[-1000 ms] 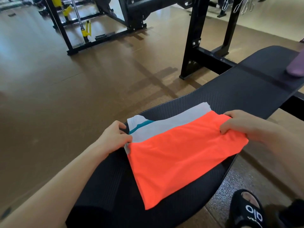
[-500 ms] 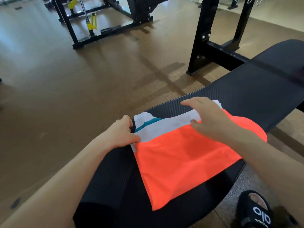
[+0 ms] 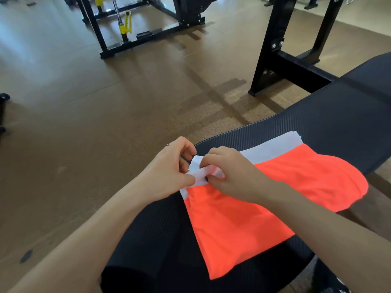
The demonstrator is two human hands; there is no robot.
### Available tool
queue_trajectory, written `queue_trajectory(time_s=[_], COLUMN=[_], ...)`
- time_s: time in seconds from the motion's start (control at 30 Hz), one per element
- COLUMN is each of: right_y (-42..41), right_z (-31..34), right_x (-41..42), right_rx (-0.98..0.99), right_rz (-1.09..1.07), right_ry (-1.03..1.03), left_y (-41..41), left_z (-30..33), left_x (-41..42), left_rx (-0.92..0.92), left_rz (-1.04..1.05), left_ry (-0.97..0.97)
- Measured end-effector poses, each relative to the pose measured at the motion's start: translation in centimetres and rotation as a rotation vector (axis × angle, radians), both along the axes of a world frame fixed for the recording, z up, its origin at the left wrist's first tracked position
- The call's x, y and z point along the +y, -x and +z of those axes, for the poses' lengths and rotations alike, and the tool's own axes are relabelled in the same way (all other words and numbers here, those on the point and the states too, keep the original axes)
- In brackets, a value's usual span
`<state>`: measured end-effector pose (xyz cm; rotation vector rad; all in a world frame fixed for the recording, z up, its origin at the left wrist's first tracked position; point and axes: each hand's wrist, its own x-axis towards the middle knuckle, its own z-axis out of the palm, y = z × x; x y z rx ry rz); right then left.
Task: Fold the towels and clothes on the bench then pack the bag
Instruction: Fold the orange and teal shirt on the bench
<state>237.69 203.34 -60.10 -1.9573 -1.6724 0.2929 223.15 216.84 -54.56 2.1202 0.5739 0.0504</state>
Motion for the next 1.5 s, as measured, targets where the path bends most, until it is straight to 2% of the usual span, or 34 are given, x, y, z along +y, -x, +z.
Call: queue_trajectory(time_s=[0.2, 0.4, 0.57, 0.67, 0.8, 0.87, 1.0, 1.13, 1.37, 1.5], right_y=[-0.9, -1.4, -2.6, -2.9, -2.9, -2.8, -2.8, -2.7, -2.8, -2.7], right_z=[-0.5, 0.0, 0.2, 0.6, 0.7, 0.6, 0.6, 0.7, 0.5, 0.3], right_x=[-0.3, -0.4, -0.1, 0.0, 0.4, 0.6, 0.6, 0.8, 0.6, 0.5], right_rx=[-0.001, 0.120, -0.033, -0.071, -0.066, -0.047, -0.020, 0.006, 0.059, 0.053], right_rz=[-0.091, -0.104, -0.157, -0.163, -0.153, -0.149, -0.149, -0.164, -0.222, -0.225], right_ry=[0.096, 0.157, 0.155, 0.045, -0.040, -0.045, -0.055, -0.050, -0.051, -0.029], left_y=[-0.2, -0.4, -1.8, -2.8, -3.5, -3.7, -3.9, -3.7, -3.4, -3.5], left_z=[-0.8, -3.0, -3.0, -3.7, -4.0, -3.8, -3.8, -3.7, -3.7, -4.0], left_x=[0.4, 1.6, 1.0, 0.9, 1.1, 1.0, 0.8, 0.7, 0.2, 0.1], left_rx=[0.096, 0.385, 0.280, 0.265, 0.219, 0.166, 0.063, -0.015, 0.076, 0.019], left_rz=[0.008, 0.061, 0.227, 0.308, 0.302, 0.238, 0.102, 0.095, -0.101, -0.130], left_ry=[-0.034, -0.106, 0.105, 0.131, 0.218, 0.186, 0.000, 0.060, -0.121, -0.148])
